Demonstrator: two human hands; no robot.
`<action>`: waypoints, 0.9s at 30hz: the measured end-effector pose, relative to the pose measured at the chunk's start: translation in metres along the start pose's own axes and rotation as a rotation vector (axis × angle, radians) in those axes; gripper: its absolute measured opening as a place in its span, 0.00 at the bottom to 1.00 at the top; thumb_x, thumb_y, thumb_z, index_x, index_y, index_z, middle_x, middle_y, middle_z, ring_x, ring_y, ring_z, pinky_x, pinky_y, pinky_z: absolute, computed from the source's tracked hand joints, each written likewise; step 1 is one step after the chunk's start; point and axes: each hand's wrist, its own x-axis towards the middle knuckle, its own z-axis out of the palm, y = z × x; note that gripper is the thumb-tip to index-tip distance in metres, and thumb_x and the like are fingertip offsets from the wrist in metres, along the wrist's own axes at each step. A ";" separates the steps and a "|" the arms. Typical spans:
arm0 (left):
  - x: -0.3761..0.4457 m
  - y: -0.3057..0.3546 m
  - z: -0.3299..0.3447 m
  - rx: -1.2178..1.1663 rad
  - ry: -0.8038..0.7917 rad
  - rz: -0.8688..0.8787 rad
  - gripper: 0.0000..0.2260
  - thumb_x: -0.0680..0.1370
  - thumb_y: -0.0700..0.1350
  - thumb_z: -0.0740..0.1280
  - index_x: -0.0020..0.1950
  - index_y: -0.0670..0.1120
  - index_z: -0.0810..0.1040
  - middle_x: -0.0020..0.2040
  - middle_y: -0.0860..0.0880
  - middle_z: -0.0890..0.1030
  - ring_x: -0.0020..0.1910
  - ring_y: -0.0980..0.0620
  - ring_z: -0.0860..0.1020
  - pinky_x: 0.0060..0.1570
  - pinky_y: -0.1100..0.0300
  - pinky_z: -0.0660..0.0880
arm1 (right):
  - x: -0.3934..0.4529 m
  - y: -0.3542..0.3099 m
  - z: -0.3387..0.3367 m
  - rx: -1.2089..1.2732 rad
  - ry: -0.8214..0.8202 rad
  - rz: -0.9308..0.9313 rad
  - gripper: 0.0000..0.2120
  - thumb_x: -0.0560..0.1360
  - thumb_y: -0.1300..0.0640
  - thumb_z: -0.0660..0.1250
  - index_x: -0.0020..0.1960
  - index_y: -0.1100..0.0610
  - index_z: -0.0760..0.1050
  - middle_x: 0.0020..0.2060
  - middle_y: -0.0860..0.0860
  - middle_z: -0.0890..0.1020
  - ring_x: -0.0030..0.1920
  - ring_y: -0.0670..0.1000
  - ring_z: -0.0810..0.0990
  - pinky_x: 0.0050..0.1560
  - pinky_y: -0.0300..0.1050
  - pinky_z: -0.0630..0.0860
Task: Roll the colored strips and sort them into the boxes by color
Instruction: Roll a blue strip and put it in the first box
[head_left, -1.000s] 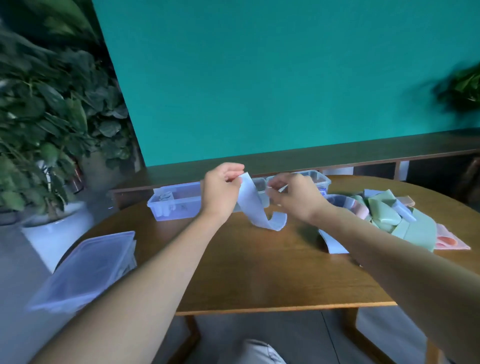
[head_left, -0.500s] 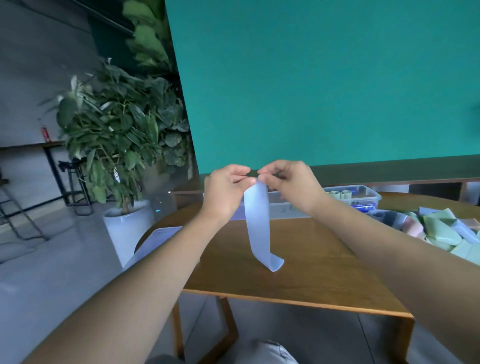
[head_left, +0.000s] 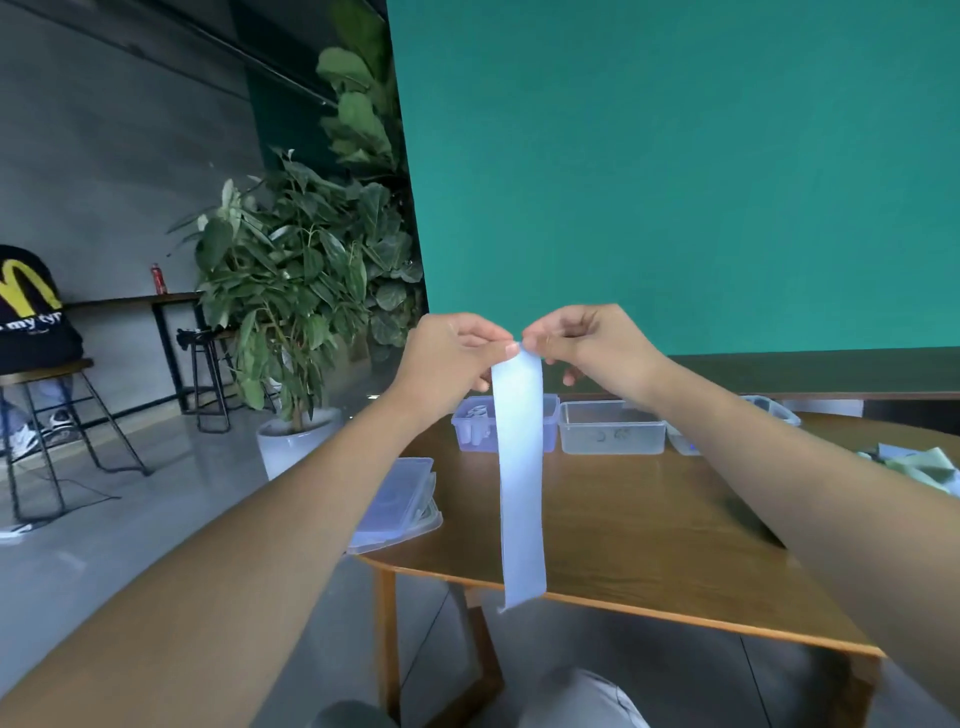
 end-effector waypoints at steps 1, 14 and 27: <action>0.000 -0.003 -0.001 0.023 -0.002 -0.002 0.04 0.74 0.44 0.77 0.46 0.46 0.85 0.40 0.50 0.86 0.39 0.52 0.84 0.34 0.61 0.79 | 0.001 0.001 0.001 0.006 -0.021 0.026 0.05 0.77 0.57 0.74 0.49 0.58 0.85 0.39 0.48 0.84 0.38 0.44 0.78 0.36 0.39 0.77; 0.013 -0.034 0.036 -0.157 0.130 -0.083 0.03 0.76 0.39 0.74 0.46 0.42 0.81 0.38 0.48 0.85 0.35 0.56 0.83 0.41 0.61 0.78 | 0.006 0.034 0.011 0.312 0.035 0.100 0.10 0.74 0.63 0.75 0.55 0.62 0.80 0.41 0.54 0.85 0.40 0.51 0.85 0.49 0.46 0.84; 0.021 -0.041 0.049 -0.348 0.042 -0.064 0.04 0.75 0.38 0.75 0.48 0.46 0.85 0.46 0.47 0.87 0.49 0.48 0.85 0.59 0.48 0.80 | 0.013 0.044 0.002 0.275 0.069 0.060 0.08 0.82 0.62 0.67 0.57 0.65 0.81 0.46 0.60 0.86 0.45 0.52 0.85 0.51 0.45 0.83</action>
